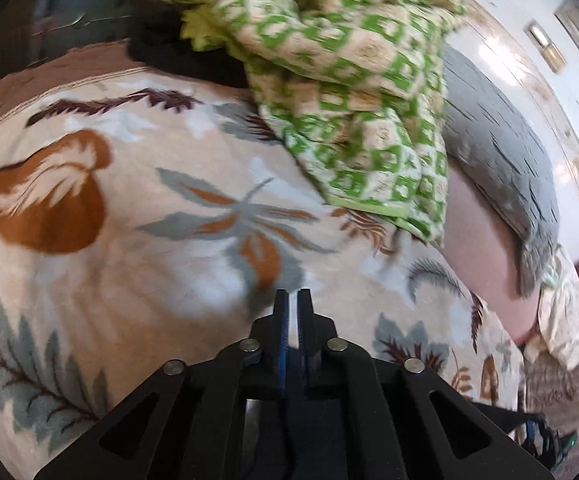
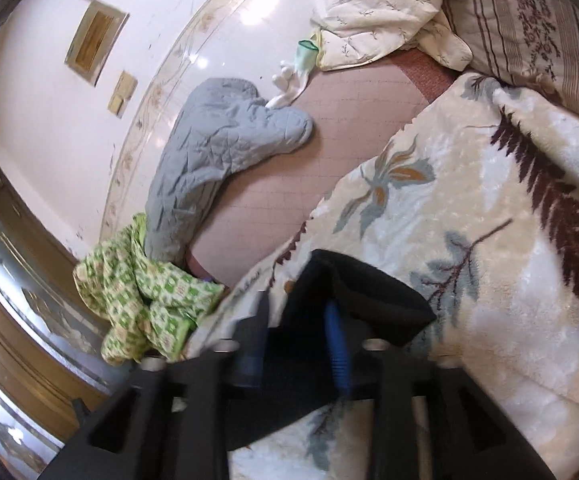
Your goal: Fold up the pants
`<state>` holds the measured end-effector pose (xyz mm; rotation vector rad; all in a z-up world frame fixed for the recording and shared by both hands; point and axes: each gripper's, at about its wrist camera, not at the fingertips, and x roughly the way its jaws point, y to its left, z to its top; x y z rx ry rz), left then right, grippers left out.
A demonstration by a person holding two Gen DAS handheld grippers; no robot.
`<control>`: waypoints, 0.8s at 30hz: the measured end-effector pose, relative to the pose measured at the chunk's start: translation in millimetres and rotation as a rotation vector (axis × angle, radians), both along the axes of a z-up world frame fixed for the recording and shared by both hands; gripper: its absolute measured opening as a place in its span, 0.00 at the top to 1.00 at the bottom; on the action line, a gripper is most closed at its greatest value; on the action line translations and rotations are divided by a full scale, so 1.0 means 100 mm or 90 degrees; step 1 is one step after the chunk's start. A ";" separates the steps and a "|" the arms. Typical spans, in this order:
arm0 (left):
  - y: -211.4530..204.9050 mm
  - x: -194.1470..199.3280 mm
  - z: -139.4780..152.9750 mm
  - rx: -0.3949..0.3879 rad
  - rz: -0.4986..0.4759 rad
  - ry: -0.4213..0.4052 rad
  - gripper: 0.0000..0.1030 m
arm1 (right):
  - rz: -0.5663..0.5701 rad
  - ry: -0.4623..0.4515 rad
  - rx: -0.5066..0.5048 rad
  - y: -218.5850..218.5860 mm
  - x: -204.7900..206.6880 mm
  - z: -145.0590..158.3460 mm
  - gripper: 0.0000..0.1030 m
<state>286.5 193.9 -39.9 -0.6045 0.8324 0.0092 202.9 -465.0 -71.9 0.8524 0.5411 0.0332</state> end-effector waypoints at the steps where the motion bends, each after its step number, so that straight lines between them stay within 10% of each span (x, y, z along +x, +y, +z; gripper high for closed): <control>1: -0.03 -0.05 0.01 -0.006 -0.003 -0.001 0.94 | 0.000 -0.001 -0.009 -0.01 -0.03 0.03 0.59; 6: -0.32 -0.47 0.25 -0.020 -0.063 -0.043 0.61 | -0.035 0.042 0.059 -0.27 -0.26 0.00 0.50; 11: -1.01 -0.86 0.22 -0.007 -0.198 -0.016 0.60 | -0.024 0.148 0.107 -0.31 -0.24 -0.30 0.50; 18: -1.57 -1.28 -0.13 0.013 -0.240 0.038 0.59 | 0.004 0.149 -0.267 0.13 0.11 0.03 0.50; 22: -1.50 -1.21 -0.30 -0.018 -0.206 0.043 0.64 | 0.067 0.139 -0.376 0.26 0.29 0.01 0.51; 23: -1.46 -1.20 -0.31 -0.023 -0.206 0.039 0.64 | 0.089 0.134 -0.360 0.25 0.31 -0.02 0.63; 24: -1.44 -1.21 -0.33 -0.028 -0.206 0.031 0.64 | 0.103 0.128 -0.336 0.22 0.31 -0.03 0.99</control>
